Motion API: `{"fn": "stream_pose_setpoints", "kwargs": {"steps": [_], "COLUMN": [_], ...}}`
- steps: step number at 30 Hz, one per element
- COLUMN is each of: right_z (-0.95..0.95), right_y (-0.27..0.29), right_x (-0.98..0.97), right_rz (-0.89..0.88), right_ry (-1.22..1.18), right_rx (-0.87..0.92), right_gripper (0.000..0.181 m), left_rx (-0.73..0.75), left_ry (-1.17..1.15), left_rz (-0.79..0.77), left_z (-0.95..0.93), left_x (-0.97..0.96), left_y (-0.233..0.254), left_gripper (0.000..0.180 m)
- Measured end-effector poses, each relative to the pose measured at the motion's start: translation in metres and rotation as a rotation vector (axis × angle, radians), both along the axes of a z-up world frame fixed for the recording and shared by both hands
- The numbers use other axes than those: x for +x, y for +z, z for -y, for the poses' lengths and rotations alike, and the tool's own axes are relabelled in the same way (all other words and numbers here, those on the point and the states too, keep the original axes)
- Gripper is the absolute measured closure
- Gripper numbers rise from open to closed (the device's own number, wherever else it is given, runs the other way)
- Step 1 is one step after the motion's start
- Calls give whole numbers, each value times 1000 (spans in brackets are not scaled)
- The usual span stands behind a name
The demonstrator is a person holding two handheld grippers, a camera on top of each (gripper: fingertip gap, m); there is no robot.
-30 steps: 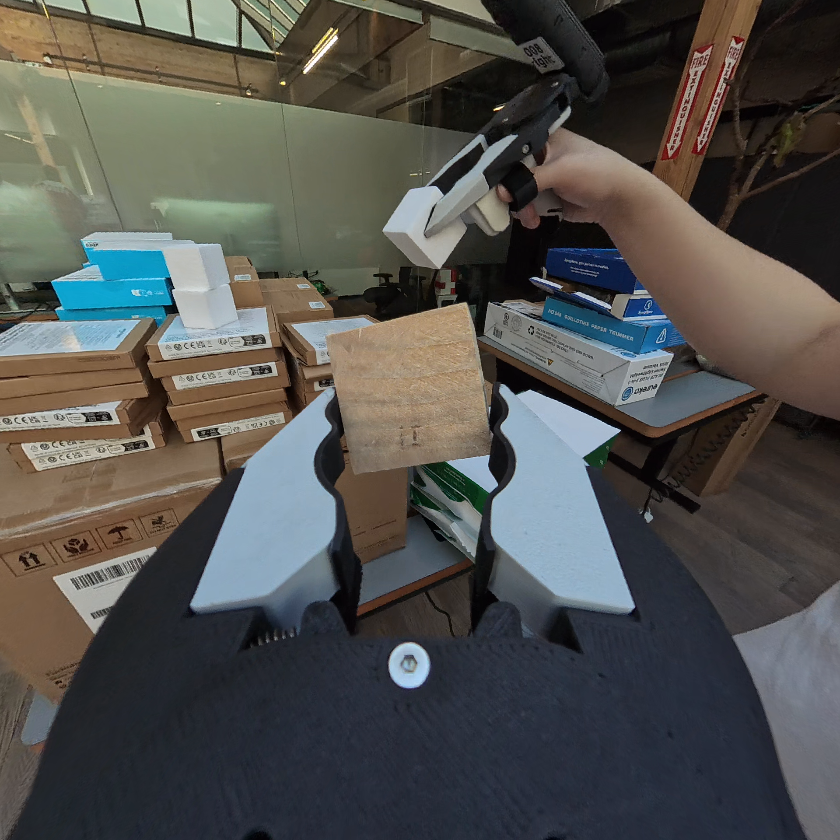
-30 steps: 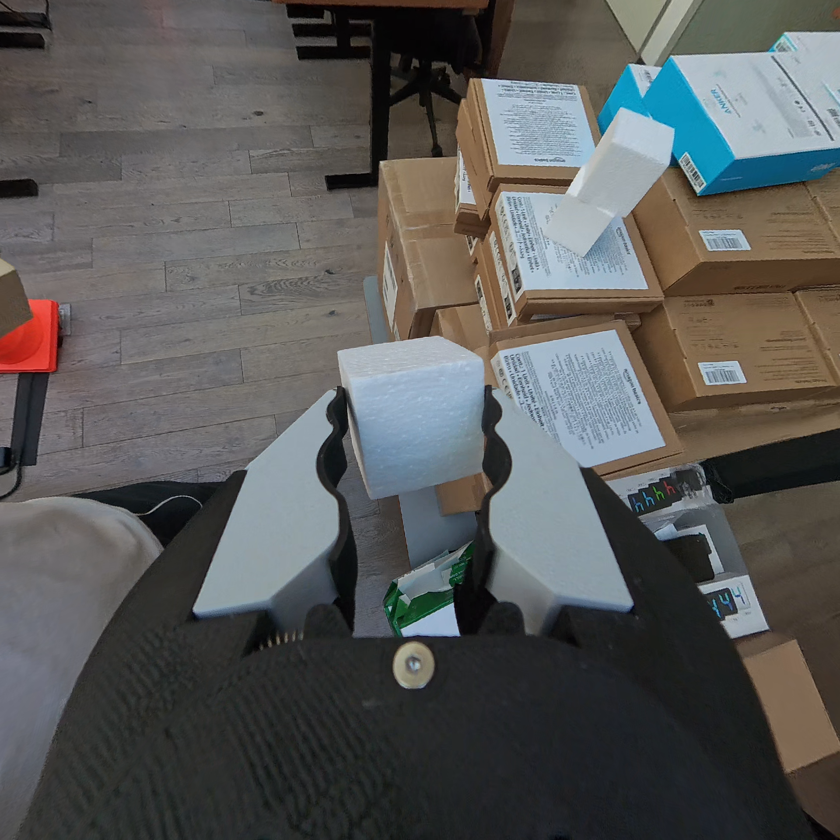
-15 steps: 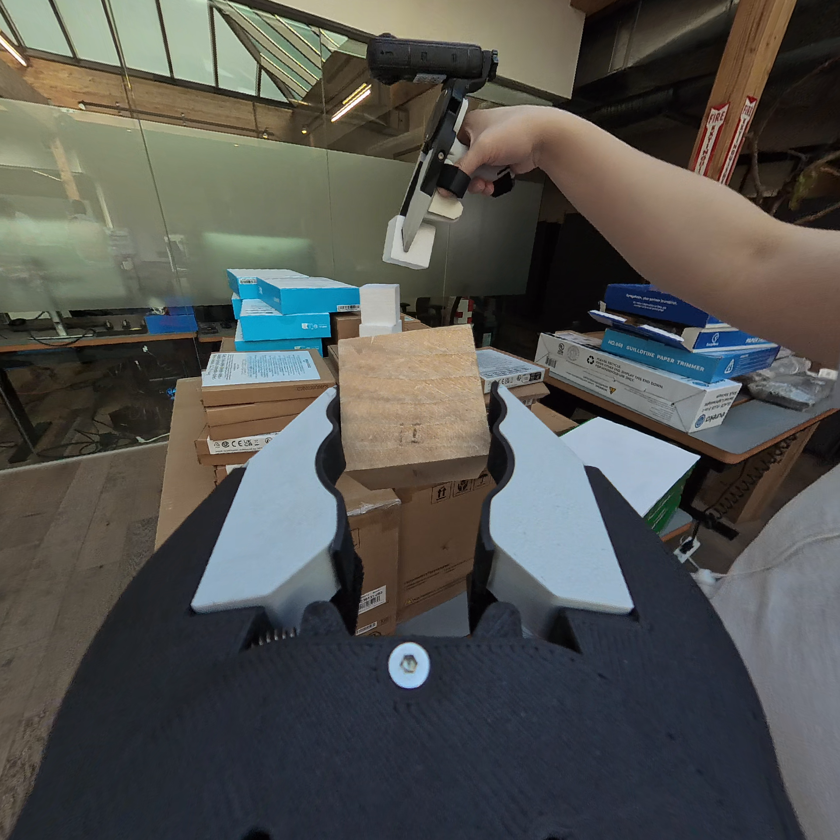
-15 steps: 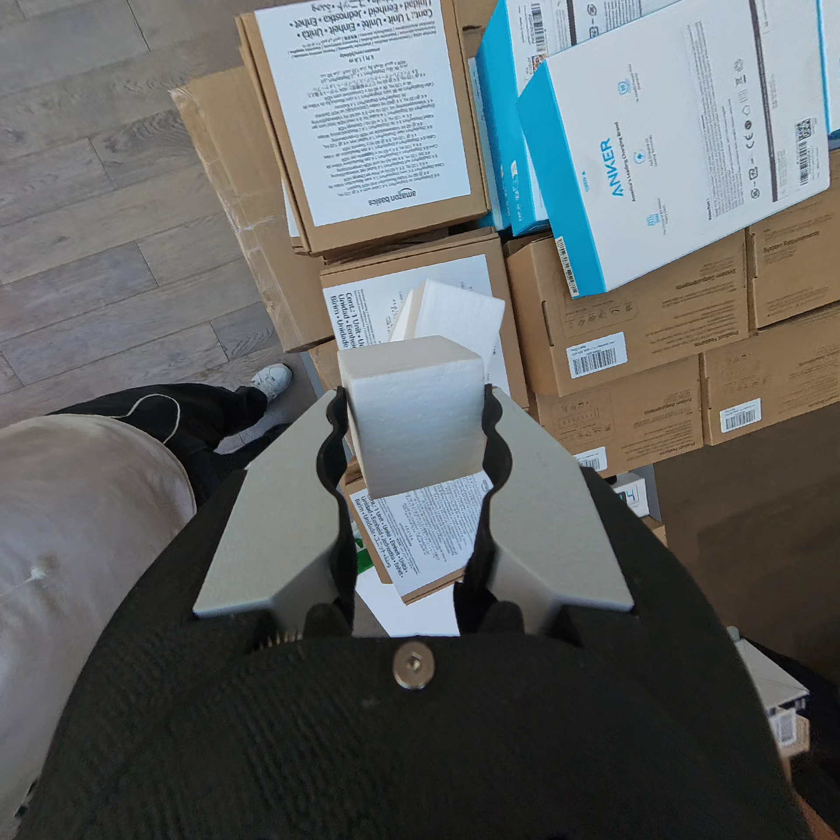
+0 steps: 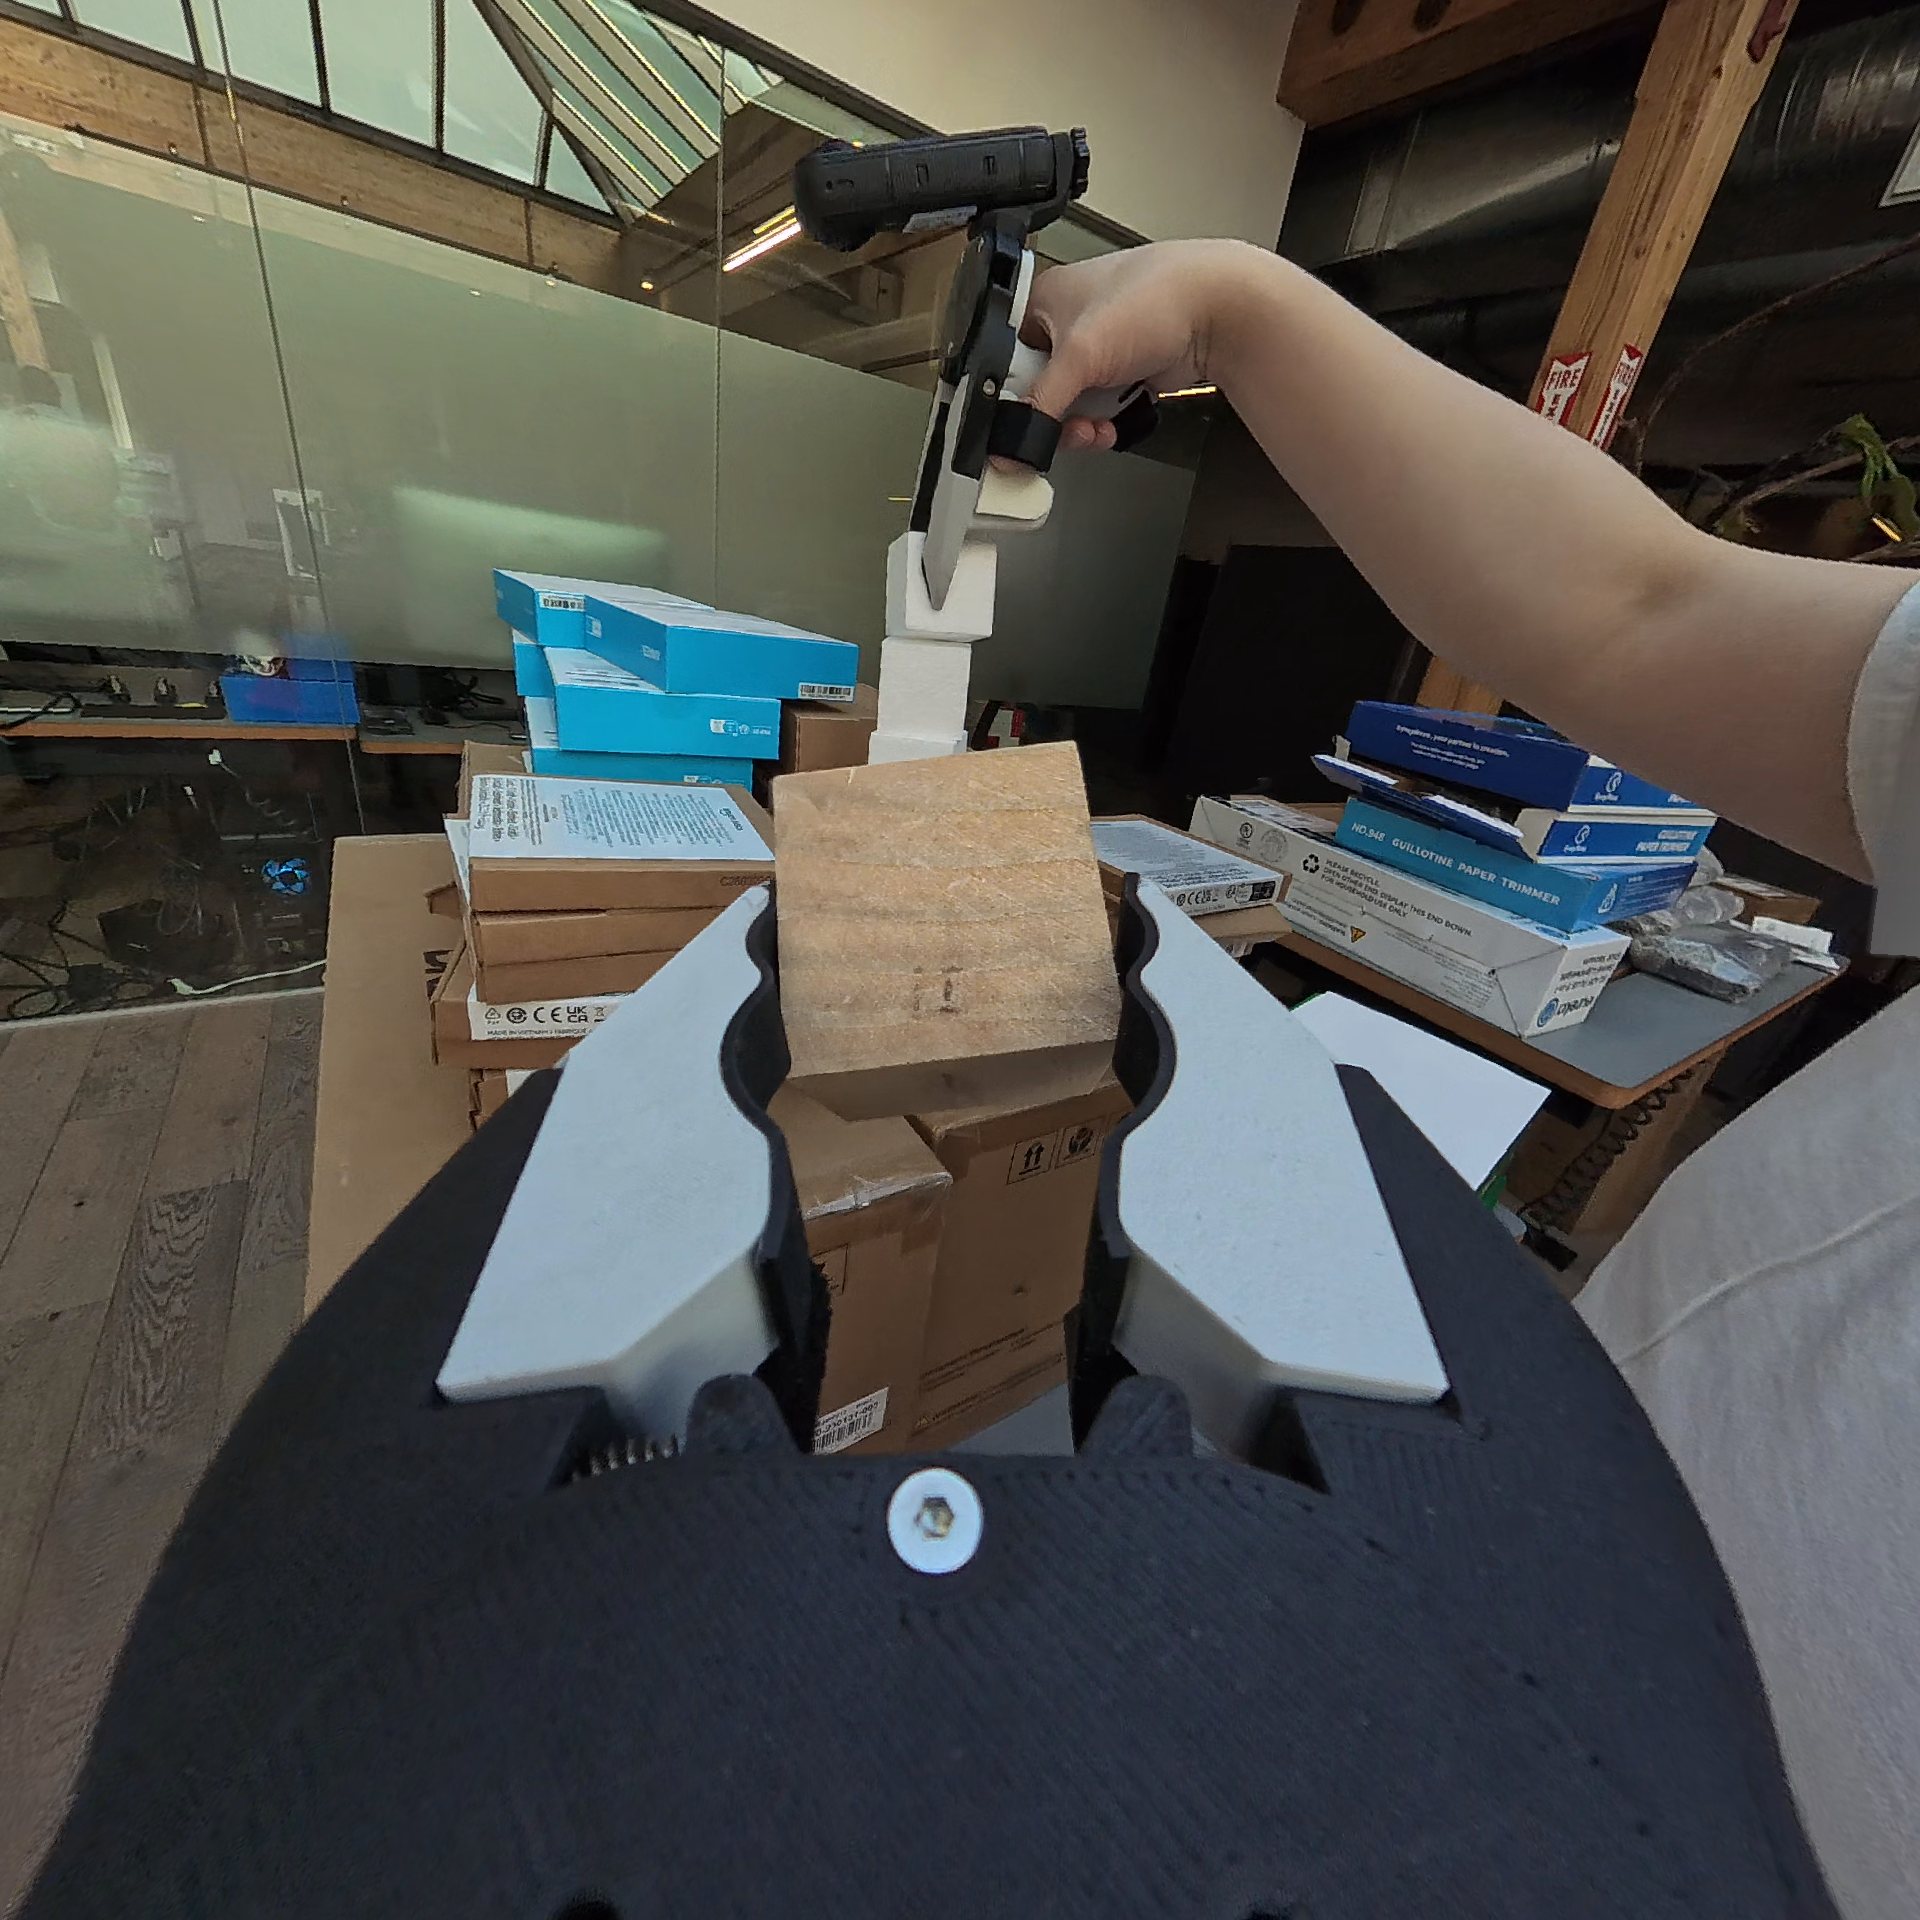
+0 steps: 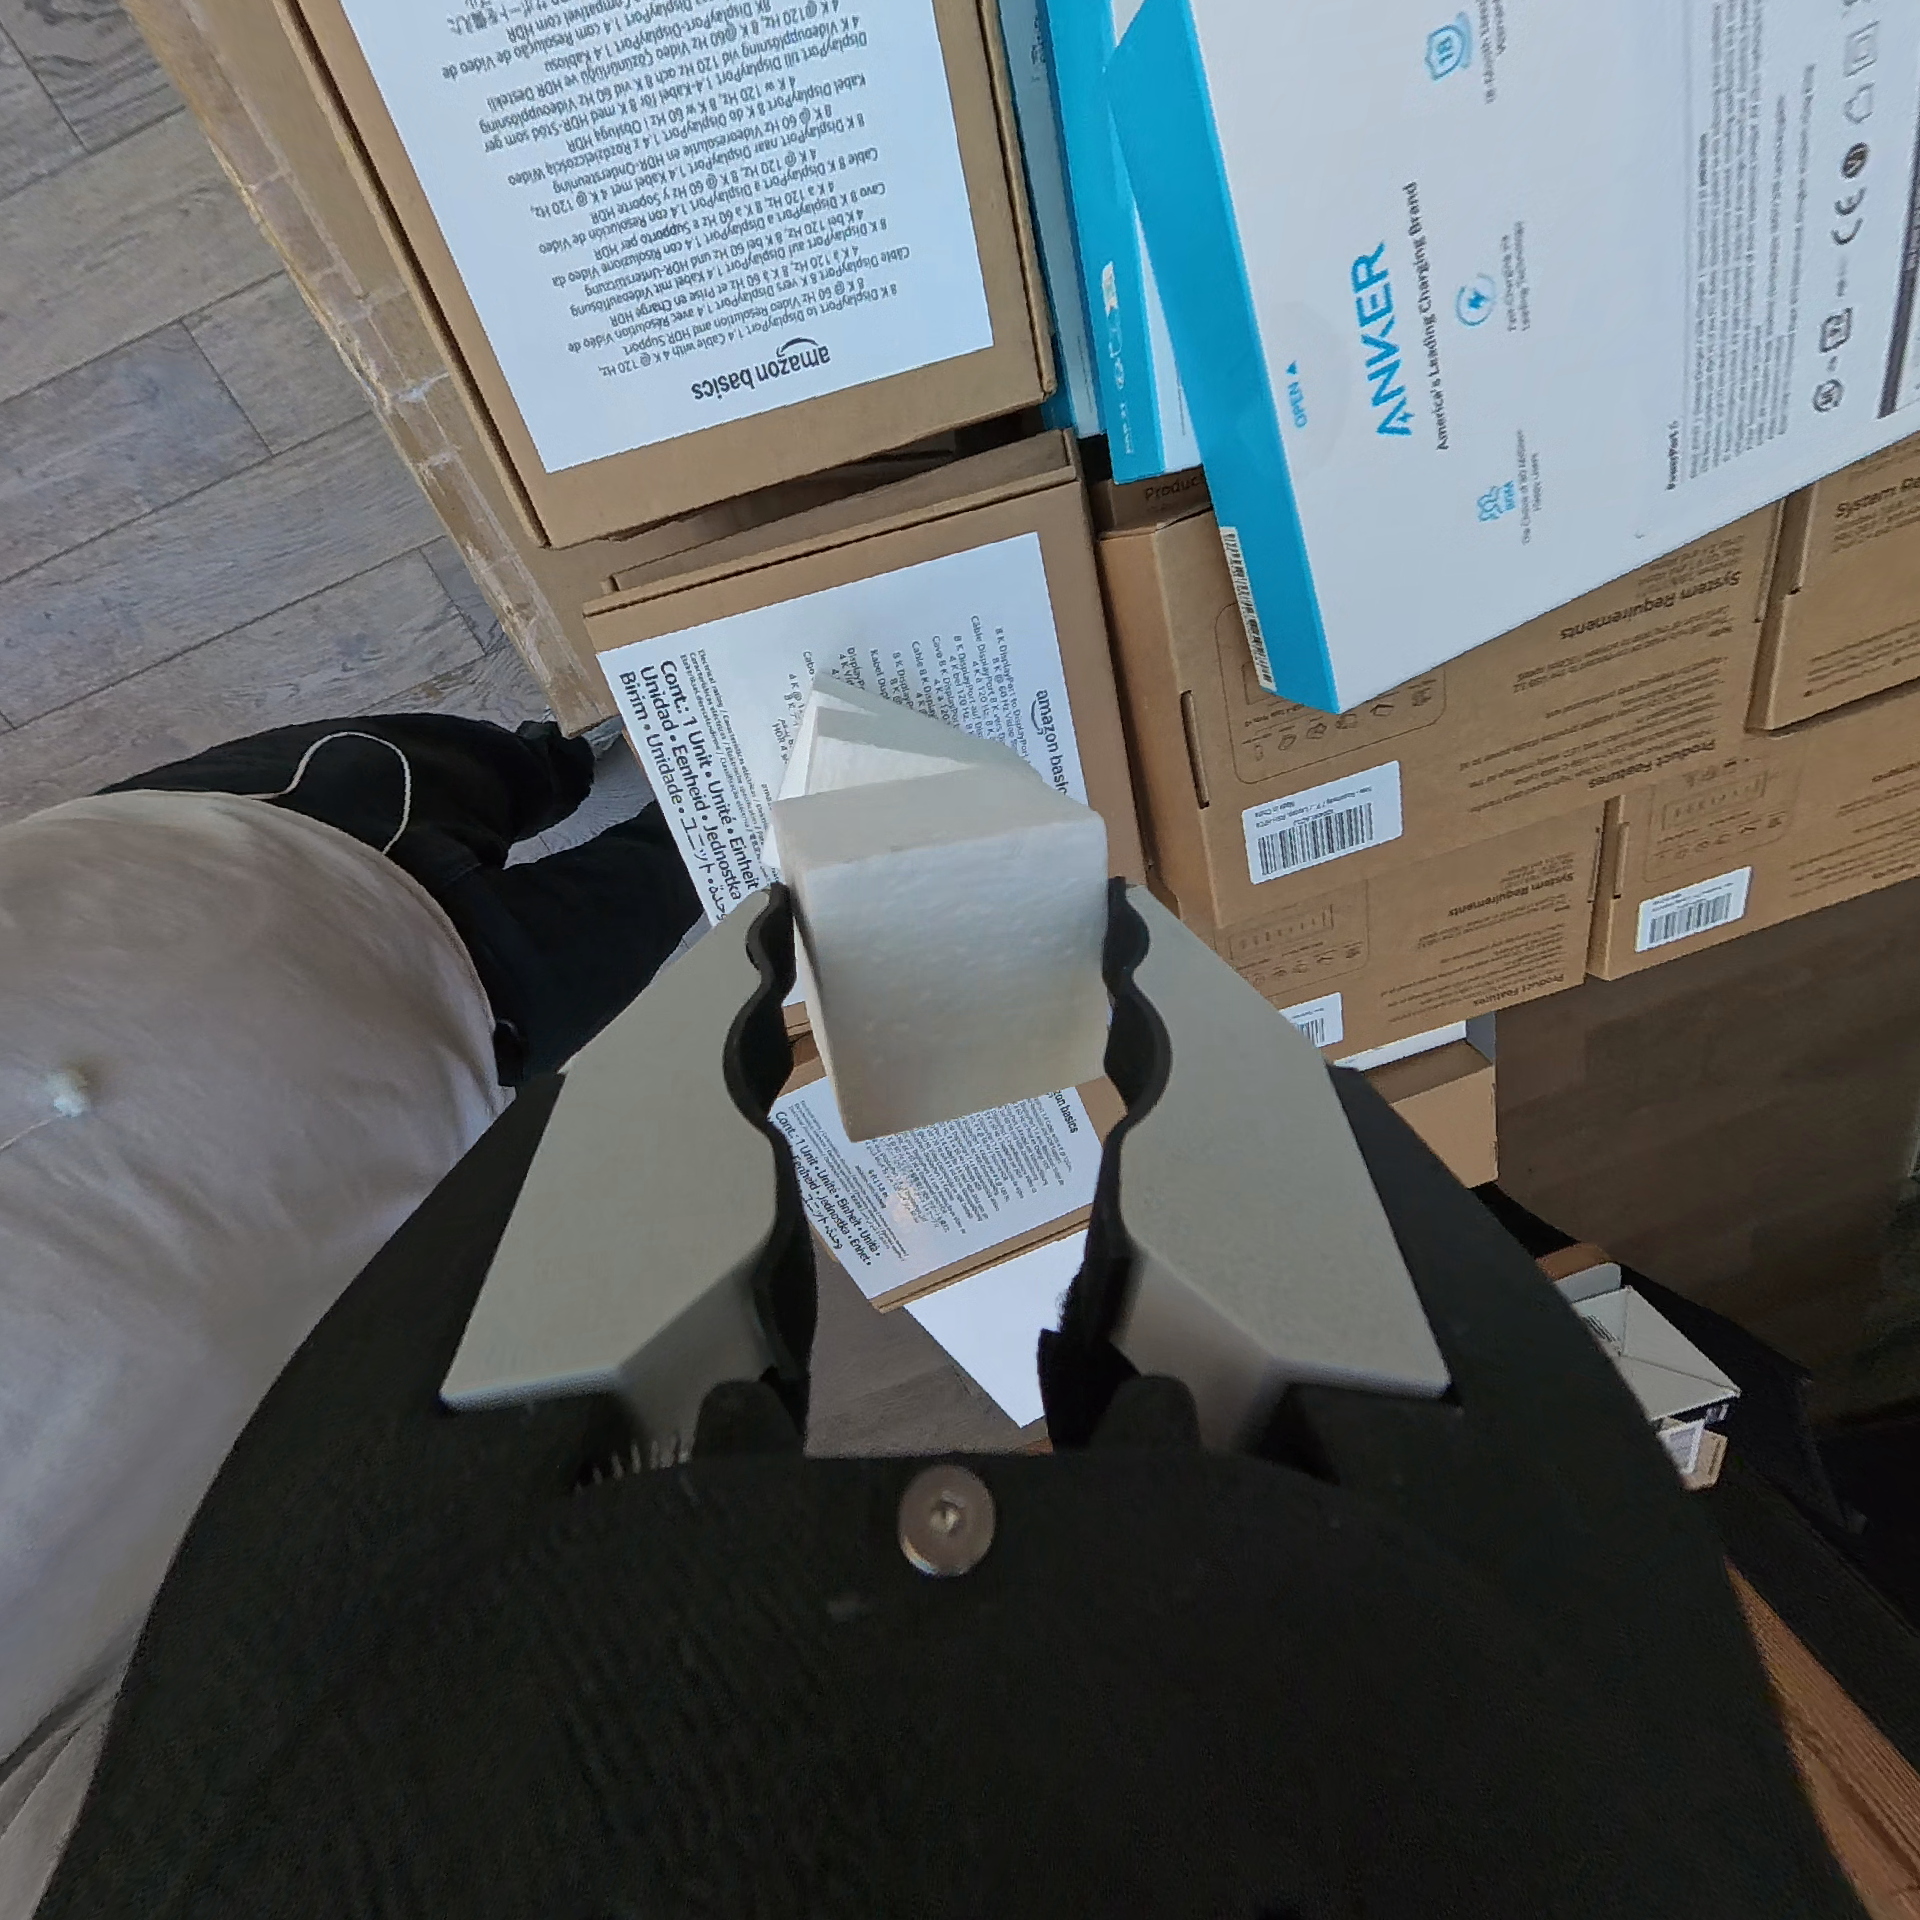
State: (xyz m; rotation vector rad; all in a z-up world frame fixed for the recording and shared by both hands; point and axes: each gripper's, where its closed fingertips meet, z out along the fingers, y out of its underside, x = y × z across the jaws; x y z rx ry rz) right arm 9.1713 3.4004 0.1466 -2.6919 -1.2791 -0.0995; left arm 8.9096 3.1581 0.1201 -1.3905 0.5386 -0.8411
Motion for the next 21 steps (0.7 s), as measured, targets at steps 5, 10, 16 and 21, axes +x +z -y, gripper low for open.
{"fn": "stream_pose_setpoints", "kwargs": {"steps": [5, 10, 16, 21], "right_z": [1, 2, 4, 7], "right_y": [0, -1, -2, 8], "right_x": [1, -3, -4, -7], "right_rz": [39, 83, 135, 93], "right_ry": [29, 69, 97, 123], "right_rx": [6, 44, 87, 133], "right_gripper": [122, 121, 109, 96], "left_rx": [0, -10, -14, -10], "left_ry": [-18, -40, -63, -88], "left_rz": [-16, -35, -44, -48], "left_z": [-12, -20, -25, -33], "left_x": [13, 23, 31, 39], "left_y": [-4, -8, -9, -3], "left_gripper": [118, 118, 118, 118]}}
